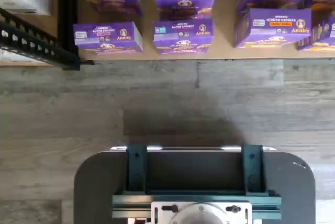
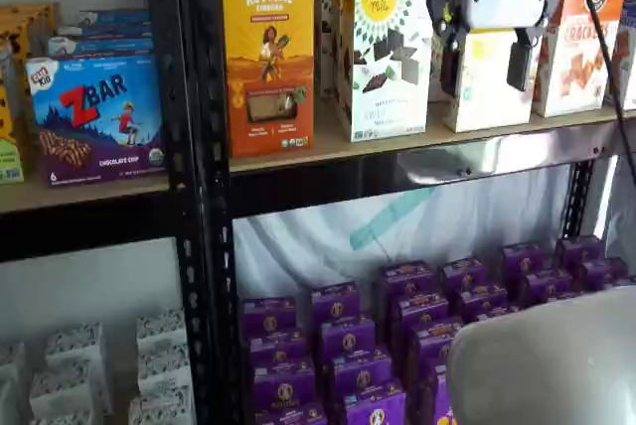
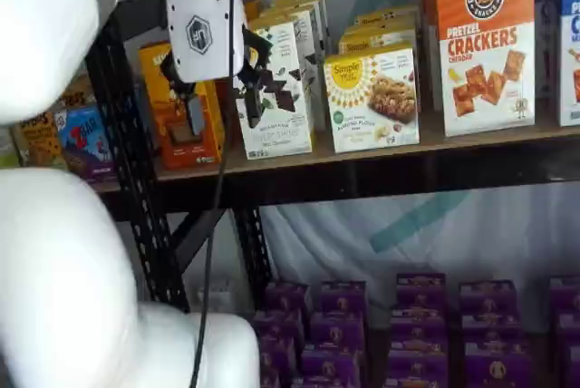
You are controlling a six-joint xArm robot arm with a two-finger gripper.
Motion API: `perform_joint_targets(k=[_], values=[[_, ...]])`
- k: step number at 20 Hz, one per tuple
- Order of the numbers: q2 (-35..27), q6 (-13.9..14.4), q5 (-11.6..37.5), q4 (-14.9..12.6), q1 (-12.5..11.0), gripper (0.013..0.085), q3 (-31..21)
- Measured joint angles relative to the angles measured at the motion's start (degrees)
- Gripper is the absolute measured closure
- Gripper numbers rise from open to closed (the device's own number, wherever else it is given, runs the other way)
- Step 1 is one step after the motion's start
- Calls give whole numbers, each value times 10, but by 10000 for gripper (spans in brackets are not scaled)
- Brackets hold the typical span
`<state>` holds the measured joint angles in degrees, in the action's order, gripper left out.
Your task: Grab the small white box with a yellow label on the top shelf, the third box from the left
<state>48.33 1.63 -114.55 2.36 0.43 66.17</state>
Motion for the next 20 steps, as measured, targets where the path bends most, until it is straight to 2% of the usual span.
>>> perform_joint_targets(k=[2, 6, 10, 17, 20], values=[[5, -9, 7, 19, -18, 130, -4], [5, -13, 8, 28, -24, 130, -6], [5, -10, 36, 5, -11, 130, -12], [-40, -50, 105, -32, -41, 130, -3], [-64, -72, 129, -35, -63, 130, 6]])
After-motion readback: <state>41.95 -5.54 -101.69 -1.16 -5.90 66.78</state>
